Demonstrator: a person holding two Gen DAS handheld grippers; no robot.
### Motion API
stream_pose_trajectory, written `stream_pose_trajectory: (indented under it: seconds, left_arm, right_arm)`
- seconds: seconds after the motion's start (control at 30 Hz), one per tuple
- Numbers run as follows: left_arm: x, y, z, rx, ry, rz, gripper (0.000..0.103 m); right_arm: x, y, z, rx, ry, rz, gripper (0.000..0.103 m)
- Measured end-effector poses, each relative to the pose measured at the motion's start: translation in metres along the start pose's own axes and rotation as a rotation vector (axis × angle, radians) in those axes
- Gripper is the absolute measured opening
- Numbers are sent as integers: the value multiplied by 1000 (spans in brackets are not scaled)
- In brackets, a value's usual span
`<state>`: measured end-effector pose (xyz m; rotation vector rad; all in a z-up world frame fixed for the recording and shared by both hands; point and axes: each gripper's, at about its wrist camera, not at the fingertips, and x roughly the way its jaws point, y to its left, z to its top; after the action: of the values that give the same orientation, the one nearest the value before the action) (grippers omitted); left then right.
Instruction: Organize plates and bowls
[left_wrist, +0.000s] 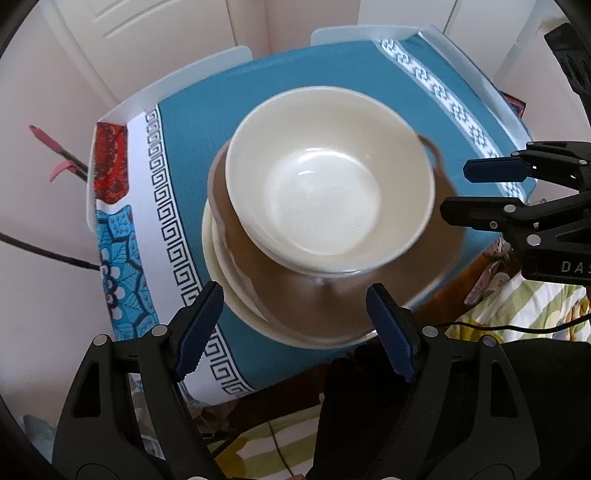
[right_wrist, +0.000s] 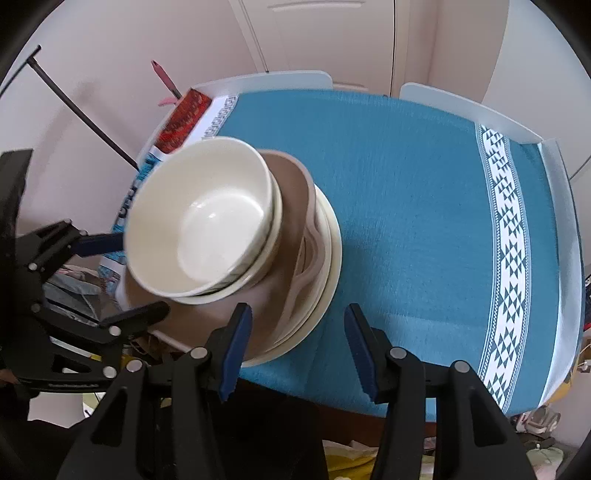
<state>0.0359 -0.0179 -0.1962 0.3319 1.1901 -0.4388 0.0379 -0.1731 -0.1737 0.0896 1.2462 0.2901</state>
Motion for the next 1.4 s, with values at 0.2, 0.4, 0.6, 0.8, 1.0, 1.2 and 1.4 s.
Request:
stream_pose_trajectory:
  seconds: [0.2, 0.4, 0.6, 0.8, 1.0, 1.2, 1.4]
  left_arm:
    - [-37, -6, -6, -41, -82, 4, 78]
    - [-95, -11, -12, -123, -237, 46, 78]
    - [-171, -12, -15, -220, -481, 110, 84]
    - [-232, -22, -28, -273, -734, 202, 103]
    - [-254, -28, -43, -295, -848, 225, 103]
    - [-263, -36, -54, -294, -900, 260, 103]
    - [-269, -38, -59, -291, -914, 277, 103]
  right_arm:
    - [-30, 8, -8, -4, -67, -18, 48]
    - [-81, 13, -17, -1, -184, -66, 48]
    - [-158, 19, -25, 12, -387, -134, 93]
    - [-215, 28, -34, 25, -577, -219, 102]
    - [-246, 30, -45, 74, -721, -287, 102]
    - [-254, 33, -52, 81, -787, -292, 102]
    - [-259, 35, -53, 89, -804, -304, 102]
